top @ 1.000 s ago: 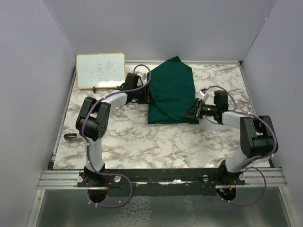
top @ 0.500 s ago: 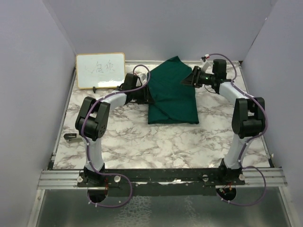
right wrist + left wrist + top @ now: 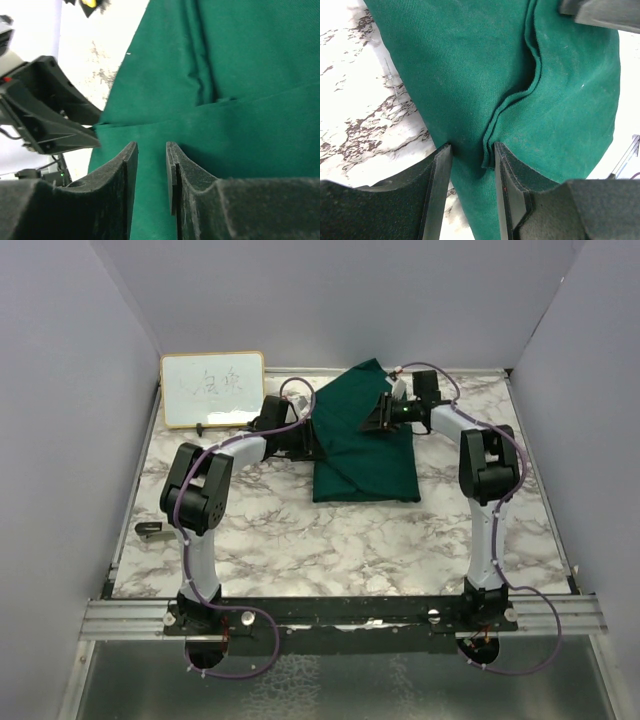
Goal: Prepare the surgical pack
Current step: Pack the surgical kit at the center of the board.
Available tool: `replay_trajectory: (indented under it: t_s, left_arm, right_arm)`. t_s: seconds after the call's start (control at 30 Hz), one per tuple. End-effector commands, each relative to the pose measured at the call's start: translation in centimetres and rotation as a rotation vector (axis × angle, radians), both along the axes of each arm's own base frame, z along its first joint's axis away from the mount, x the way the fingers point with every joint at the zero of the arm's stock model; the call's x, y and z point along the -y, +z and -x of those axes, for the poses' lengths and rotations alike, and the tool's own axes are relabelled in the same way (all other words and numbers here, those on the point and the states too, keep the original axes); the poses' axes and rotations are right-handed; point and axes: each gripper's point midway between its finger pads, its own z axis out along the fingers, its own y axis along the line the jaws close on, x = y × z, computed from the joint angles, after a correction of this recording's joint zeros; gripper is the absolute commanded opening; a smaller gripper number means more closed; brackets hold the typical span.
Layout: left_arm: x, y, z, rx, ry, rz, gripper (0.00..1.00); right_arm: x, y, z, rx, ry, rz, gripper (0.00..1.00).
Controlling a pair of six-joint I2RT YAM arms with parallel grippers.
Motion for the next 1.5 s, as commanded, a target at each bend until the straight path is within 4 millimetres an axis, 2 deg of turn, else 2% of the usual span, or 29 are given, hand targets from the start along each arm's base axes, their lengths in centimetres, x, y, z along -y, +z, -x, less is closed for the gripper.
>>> replay_trajectory:
  t_s: [0.0, 0.23, 0.4, 0.5, 0.57, 0.67, 0.77, 0.87, 1.0, 1.07, 1.2, 1.27, 1.47]
  left_arm:
    - [-0.3, -1.9, 1.0, -0.062, -0.009, -0.006, 0.41]
    - [-0.7, -2.0, 0.9, -0.067, 0.001, -0.008, 0.42]
    - [-1.4, -2.6, 0.7, -0.091, 0.013, -0.005, 0.42]
    - [-1.2, -2.3, 0.8, -0.085, 0.015, 0.011, 0.42]
    - [-1.3, -2.2, 0.8, -0.085, 0.016, 0.013, 0.41]
    - [-1.3, -2.2, 1.1, -0.088, 0.017, 0.017, 0.41]
    - [-1.2, -2.1, 1.2, -0.09, 0.016, 0.024, 0.41]
    - [-1.2, -2.1, 1.2, -0.091, 0.017, 0.028, 0.41]
    - [-1.1, -2.0, 1.1, -0.087, 0.018, 0.035, 0.41]
    - [-1.1, -2.0, 1.1, -0.089, 0.016, 0.035, 0.42]
    - [-1.1, -2.0, 1.1, -0.087, 0.018, 0.033, 0.42]
    - [-1.1, -2.0, 1.1, -0.088, 0.019, 0.033, 0.42]
    - [-1.2, -2.2, 1.1, -0.091, 0.019, 0.023, 0.42]
  right_arm:
    - [0.9, -3.1, -0.7, -0.066, -0.013, 0.041, 0.29]
    - [1.7, -6.2, -2.2, -0.104, -0.05, 0.125, 0.28]
    - [2.0, -8.4, -1.7, -0.143, -0.061, 0.152, 0.28]
    - [2.8, -8.9, -2.1, -0.139, -0.1, 0.2, 0.29]
    - [2.7, -8.1, -2.6, -0.125, -0.1, 0.204, 0.29]
    - [2.9, -5.2, -4.3, -0.073, -0.114, 0.229, 0.3]
    - [2.9, -1.3, -5.5, -0.004, -0.13, 0.225, 0.31]
    - [1.5, 1.8, -3.9, 0.016, -0.065, 0.123, 0.35]
    - [2.5, 3.3, -2.2, 0.011, -0.054, 0.049, 0.4]
    - [3.5, 2.7, -1.5, -0.009, -0.058, 0.024, 0.41]
    - [6.4, -0.7, -0.8, -0.069, -0.124, 0.087, 0.38]
    - [7.2, -1.6, -0.7, -0.069, -0.13, 0.071, 0.35]
    - [7.9, -6.1, -1.3, -0.123, -0.107, 0.056, 0.31]
